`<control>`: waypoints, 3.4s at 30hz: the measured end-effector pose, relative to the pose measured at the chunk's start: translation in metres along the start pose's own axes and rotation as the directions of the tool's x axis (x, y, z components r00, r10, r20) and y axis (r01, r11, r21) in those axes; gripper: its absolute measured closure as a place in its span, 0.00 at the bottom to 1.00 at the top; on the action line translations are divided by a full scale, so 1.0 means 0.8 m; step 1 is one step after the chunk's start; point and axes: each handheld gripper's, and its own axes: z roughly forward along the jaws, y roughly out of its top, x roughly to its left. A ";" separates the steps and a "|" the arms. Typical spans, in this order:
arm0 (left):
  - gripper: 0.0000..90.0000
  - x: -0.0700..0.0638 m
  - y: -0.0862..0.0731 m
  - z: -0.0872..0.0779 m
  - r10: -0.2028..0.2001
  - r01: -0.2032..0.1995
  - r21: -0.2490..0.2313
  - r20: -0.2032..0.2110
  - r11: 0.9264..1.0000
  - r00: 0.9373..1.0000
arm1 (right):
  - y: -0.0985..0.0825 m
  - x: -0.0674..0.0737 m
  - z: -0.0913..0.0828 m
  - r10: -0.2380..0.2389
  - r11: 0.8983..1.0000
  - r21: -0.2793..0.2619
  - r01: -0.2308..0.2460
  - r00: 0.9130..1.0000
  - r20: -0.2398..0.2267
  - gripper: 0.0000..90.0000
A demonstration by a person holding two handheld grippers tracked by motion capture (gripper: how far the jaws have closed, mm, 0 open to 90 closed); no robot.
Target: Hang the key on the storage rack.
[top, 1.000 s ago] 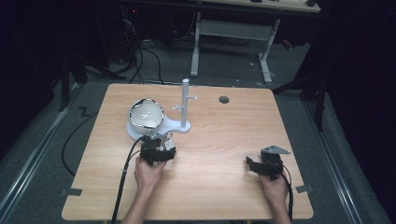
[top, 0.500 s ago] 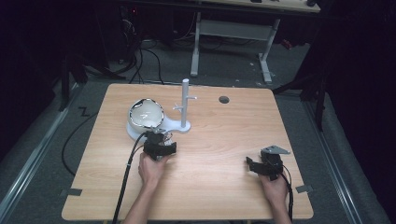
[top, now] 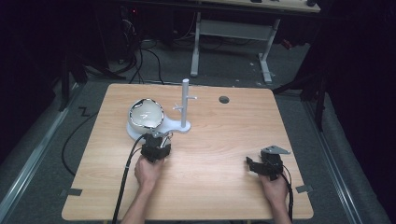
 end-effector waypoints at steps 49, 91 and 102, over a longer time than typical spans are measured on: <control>0.72 0.000 0.030 -0.101 0.097 -0.072 -0.171 0.143 0.983 0.985 | 0.000 0.000 0.000 0.004 1.000 0.000 -0.004 1.000 -0.002 0.32; 0.71 0.010 0.084 -0.136 0.107 -0.057 -0.225 0.216 0.973 0.970 | 0.000 -0.001 0.000 0.000 1.000 -0.001 0.000 1.000 -0.004 0.32; 0.71 0.014 0.106 -0.137 0.104 -0.048 -0.234 0.235 0.971 0.966 | 0.000 -0.001 0.000 -0.002 1.000 -0.001 0.001 1.000 -0.006 0.32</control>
